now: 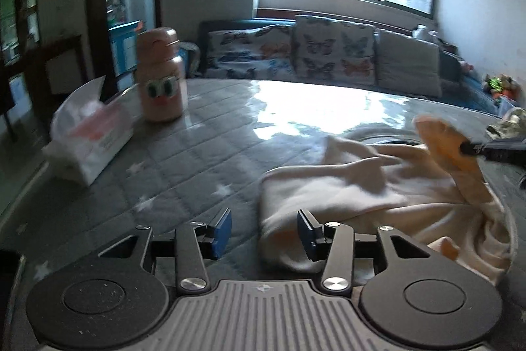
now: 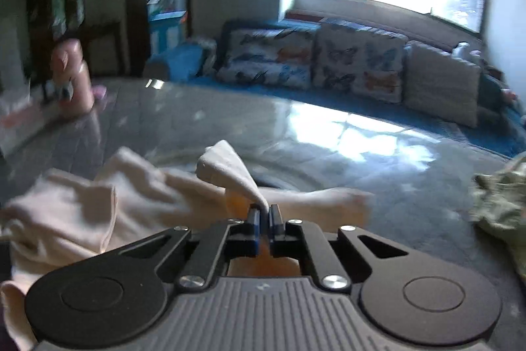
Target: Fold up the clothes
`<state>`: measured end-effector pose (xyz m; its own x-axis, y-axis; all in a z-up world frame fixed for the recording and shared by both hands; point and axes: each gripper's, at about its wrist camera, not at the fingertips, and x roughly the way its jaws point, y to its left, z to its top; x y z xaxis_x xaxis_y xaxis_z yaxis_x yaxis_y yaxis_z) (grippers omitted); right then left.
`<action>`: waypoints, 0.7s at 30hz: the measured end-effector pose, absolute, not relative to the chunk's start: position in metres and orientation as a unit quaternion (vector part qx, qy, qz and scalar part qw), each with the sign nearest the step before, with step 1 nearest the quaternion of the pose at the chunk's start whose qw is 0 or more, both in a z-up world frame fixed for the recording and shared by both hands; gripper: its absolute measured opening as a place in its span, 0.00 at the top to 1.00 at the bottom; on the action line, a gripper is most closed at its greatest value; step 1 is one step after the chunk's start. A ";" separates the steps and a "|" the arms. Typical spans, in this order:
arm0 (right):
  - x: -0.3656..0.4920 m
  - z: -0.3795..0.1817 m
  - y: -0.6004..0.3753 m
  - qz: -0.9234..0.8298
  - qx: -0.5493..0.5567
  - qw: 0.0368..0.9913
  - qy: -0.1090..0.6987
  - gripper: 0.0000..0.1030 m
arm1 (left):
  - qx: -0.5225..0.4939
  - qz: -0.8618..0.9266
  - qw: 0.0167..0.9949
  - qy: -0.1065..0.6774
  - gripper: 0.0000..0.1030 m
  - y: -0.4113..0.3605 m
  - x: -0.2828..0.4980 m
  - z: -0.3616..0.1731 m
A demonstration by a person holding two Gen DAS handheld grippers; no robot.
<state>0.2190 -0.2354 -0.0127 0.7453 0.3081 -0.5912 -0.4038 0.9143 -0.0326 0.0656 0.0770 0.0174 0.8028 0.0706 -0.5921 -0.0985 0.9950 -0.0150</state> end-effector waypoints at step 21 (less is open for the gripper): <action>0.122 -0.007 -0.435 -0.003 0.035 0.948 0.315 0.66 | 0.067 -0.199 0.926 0.313 0.48 -0.067 0.062 0.016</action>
